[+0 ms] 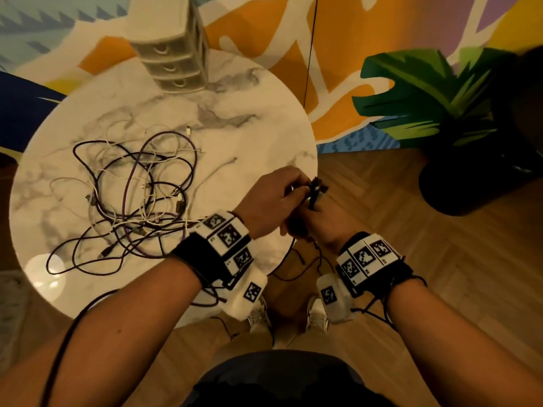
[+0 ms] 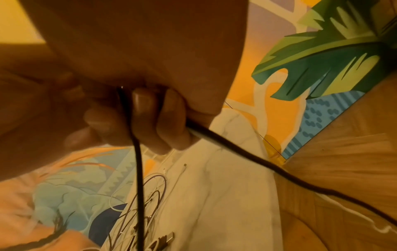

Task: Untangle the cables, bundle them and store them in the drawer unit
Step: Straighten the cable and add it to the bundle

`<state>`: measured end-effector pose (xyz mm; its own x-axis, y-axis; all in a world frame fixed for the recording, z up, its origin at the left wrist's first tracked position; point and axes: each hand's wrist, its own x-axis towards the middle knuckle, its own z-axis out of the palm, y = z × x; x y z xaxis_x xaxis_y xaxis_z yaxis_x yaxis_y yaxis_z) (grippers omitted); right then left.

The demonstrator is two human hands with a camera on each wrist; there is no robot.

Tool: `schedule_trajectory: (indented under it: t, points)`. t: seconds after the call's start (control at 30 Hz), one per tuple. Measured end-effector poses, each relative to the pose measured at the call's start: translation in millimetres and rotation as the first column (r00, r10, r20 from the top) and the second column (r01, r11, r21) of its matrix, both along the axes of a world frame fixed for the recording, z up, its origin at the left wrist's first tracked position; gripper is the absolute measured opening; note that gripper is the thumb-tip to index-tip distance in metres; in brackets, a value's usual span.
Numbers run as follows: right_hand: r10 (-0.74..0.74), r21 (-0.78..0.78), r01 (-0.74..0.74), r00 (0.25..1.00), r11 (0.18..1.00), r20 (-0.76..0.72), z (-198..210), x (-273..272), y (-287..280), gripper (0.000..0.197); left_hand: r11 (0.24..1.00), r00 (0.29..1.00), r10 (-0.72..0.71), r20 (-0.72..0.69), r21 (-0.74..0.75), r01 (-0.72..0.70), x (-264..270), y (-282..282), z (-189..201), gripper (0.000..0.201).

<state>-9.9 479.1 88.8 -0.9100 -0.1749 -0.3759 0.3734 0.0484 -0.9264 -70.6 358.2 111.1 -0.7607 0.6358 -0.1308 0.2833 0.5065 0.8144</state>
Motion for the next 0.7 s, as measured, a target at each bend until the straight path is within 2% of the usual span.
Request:
schedule_trajectory:
  t: [0.07,0.3,0.37,0.4,0.47,0.53,0.6,0.63,0.7]
  points:
    - [0.000,0.046,0.000,1.000,0.999,0.009,4,2,4,0.040,0.999,0.996,-0.026,-0.082,0.040,0.029,10,7,1,0.009]
    - [-0.089,0.038,0.088,0.995,0.995,0.051,0,7,2,0.044,0.996,0.990,0.004,-0.144,0.088,0.009,22,10,-5,0.015]
    - [-0.196,0.007,0.196,0.978,0.981,0.074,-10,4,1,0.041,0.996,0.972,0.069,-0.224,0.073,-0.054,23,5,-11,0.024]
    - [-0.295,0.010,0.296,0.952,0.955,0.083,-19,2,2,0.043,0.995,0.963,0.102,-0.250,0.029,-0.098,24,2,-16,0.032]
    - [-0.512,0.023,0.512,0.855,0.858,0.083,-27,-2,5,0.053,0.981,0.983,0.094,-0.160,-0.155,-0.119,30,-7,-31,0.051]
    - [-0.630,-0.129,0.646,0.763,0.753,0.143,-26,-6,15,0.057,0.928,0.997,-0.050,0.062,-0.367,0.069,44,-22,-54,0.051]
    - [-0.626,-0.351,0.678,0.734,0.646,0.265,-19,-6,25,0.052,0.808,0.952,-0.198,0.232,-0.511,0.292,59,-43,-81,0.041]
    - [-0.610,-0.414,0.678,0.732,0.608,0.303,-16,-4,30,0.050,0.752,0.943,-0.224,0.248,-0.571,0.329,64,-57,-92,0.046]
    - [-0.624,-0.470,0.698,0.707,0.539,0.334,-16,-1,41,0.048,0.692,0.962,-0.203,0.181,-0.669,0.272,58,-93,-106,0.043]
